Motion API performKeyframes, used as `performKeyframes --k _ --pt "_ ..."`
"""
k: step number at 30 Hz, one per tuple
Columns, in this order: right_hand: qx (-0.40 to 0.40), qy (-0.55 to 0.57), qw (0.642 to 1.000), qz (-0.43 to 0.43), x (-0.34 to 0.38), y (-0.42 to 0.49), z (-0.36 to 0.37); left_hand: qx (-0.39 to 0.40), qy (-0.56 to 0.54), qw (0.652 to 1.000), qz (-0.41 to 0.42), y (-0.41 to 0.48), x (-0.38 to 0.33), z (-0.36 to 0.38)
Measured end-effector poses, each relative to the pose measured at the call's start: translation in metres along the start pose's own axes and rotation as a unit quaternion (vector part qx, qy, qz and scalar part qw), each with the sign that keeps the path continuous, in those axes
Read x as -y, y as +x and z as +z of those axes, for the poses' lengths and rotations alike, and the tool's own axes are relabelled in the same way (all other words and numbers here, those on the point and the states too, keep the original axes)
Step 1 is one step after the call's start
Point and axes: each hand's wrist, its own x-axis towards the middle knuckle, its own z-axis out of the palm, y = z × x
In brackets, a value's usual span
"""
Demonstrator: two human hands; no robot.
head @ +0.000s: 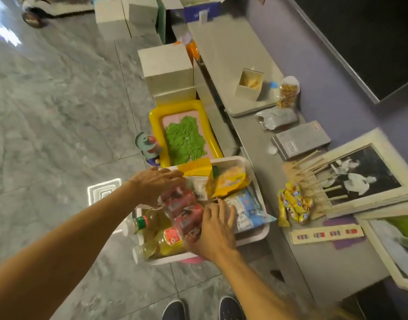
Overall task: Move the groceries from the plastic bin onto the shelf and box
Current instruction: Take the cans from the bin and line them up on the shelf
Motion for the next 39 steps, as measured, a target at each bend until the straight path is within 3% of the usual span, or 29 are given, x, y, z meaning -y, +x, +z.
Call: performKeyframes --k 6,11,15,21,27,33,39 --pt "0.013 0.02 1.0 -0.015 -0.005 0.005 -0.005 -0.036 -0.007 0.999 0.013 0.009 0.007 0.003" --pt "0.007 0.019 0.998 -0.055 -0.004 -0.008 -0.041 -0.063 -0.072 0.995 -0.024 -0.045 0.005 -0.025" --pt "0.048 0.097 0.992 -0.065 0.002 -0.031 -0.111 -0.087 -0.164 0.98 -0.069 -0.099 0.0 -0.069" --pt "0.031 0.162 0.98 -0.114 -0.011 -0.092 -0.242 -0.149 -0.283 0.942 -0.103 -0.174 -0.025 -0.167" --pt "0.014 0.187 0.97 -0.155 -0.037 -0.188 -0.362 -0.166 -0.308 0.93 -0.115 -0.226 -0.077 -0.278" --pt "-0.054 0.248 0.961 -0.113 -0.071 -0.298 -0.435 -0.191 -0.367 0.907 -0.08 -0.25 -0.135 -0.372" --pt "-0.165 0.288 0.943 0.003 -0.118 -0.43 -0.434 -0.205 -0.389 0.897 0.048 -0.241 -0.227 -0.448"
